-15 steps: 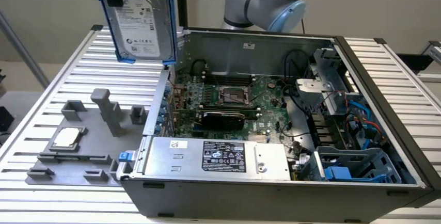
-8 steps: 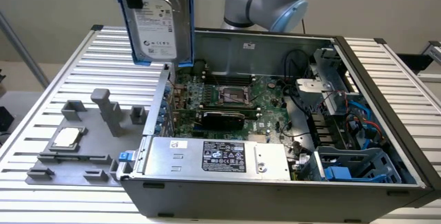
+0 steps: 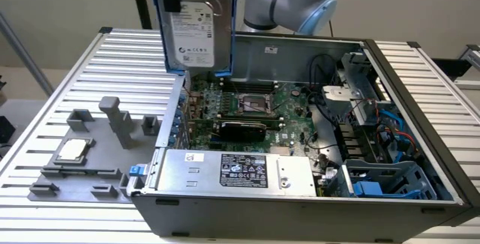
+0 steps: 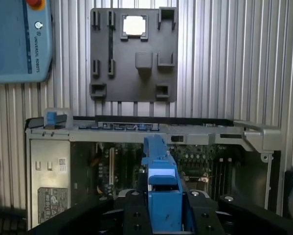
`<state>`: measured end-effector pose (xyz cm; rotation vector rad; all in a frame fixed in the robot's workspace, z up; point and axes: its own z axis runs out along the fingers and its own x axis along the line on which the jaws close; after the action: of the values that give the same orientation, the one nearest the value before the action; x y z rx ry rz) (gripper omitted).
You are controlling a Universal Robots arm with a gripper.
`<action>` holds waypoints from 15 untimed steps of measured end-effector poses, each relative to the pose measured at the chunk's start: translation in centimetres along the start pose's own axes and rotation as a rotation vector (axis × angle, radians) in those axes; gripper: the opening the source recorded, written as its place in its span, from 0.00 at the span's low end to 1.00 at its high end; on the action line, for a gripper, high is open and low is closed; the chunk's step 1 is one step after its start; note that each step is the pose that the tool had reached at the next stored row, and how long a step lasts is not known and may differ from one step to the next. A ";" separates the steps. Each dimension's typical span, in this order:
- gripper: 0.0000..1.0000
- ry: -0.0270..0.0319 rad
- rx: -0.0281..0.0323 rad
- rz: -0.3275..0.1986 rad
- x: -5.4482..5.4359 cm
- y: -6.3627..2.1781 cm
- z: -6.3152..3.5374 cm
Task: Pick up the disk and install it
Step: 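Pick up the disk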
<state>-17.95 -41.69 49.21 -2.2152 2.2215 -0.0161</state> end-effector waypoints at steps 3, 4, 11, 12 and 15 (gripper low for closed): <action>0.00 -0.0002 0.0001 0.000 0.3 -1.32 0.00; 0.00 -0.0001 -0.0001 0.000 0.5 -1.81 -0.01; 0.00 -0.0007 0.0001 0.000 1.4 -4.95 0.02; 0.00 -0.0007 0.0001 0.000 1.5 -5.45 0.02; 0.00 -0.0007 0.0000 0.000 2.0 -6.82 0.04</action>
<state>-11.14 -43.76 49.25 -2.2148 2.2212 -0.0152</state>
